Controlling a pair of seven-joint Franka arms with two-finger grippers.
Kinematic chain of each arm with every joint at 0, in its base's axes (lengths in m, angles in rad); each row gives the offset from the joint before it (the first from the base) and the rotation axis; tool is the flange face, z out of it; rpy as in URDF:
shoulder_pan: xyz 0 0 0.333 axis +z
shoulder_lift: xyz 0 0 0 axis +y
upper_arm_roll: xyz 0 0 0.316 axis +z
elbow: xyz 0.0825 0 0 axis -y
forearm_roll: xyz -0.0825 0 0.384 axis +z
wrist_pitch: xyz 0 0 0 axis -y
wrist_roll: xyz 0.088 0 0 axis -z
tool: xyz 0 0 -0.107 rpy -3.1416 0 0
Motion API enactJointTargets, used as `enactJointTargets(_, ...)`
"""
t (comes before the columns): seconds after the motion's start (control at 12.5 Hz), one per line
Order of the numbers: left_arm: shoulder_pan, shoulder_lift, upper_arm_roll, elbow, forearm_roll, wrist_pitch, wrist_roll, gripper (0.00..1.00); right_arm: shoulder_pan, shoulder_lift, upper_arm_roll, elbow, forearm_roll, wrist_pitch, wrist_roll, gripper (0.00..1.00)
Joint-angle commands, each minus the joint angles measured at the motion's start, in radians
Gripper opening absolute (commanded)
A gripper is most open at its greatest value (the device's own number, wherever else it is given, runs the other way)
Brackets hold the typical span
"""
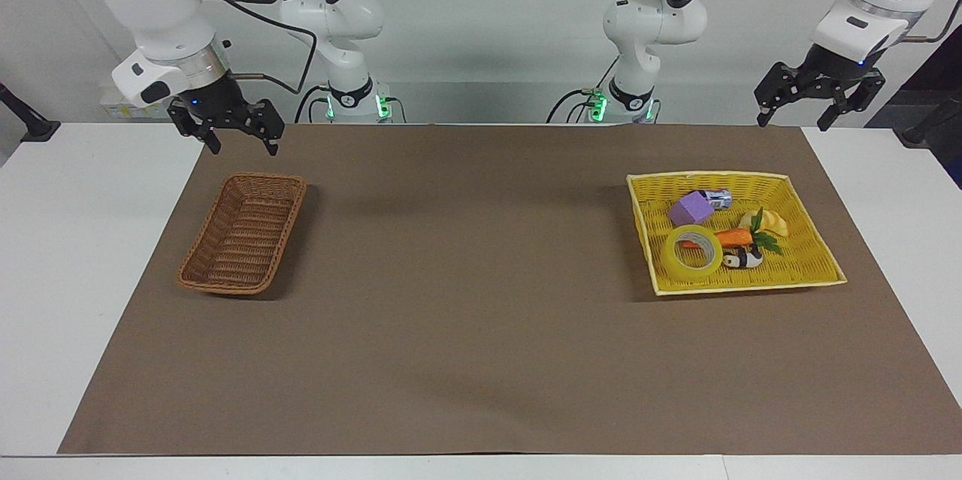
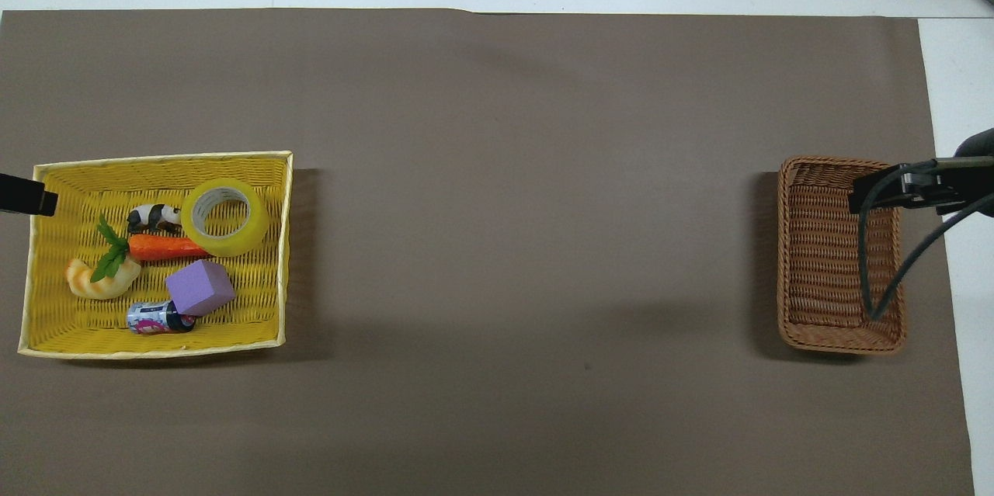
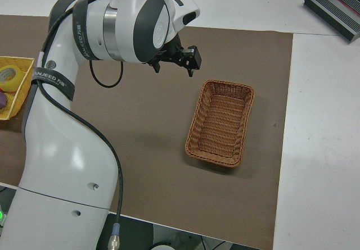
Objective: Move tape to another basket
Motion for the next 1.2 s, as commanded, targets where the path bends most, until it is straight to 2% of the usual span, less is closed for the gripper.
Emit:
enactJointTargets(0.0, -0.012, -0.019, 0.004, -0.017, 0.002, -0.001, -0.009, 1.0, -0.007, -0.014, 0.003, -0.013, 0.0, 0.003, -0.023, 1.0)
enactJointTargets(0.24, -0.012, -0.021, 0.004, -0.025, -0.003, 0.011, -0.009, 1.0, -0.009, -0.014, 0.003, -0.012, -0.002, 0.003, -0.023, 1.0)
enactJointTargets(0.64, 0.0, -0.019, 0.004, -0.065, -0.003, 0.13, 0.011, 1.0, -0.009, -0.012, 0.003, -0.012, 0.0, 0.004, -0.023, 1.0)
enactJointTargets(1.12, 0.013, -0.005, 0.005, -0.229, -0.003, 0.354, 0.011, 1.0, -0.009, -0.012, 0.003, -0.013, 0.0, 0.0, -0.023, 1.0)
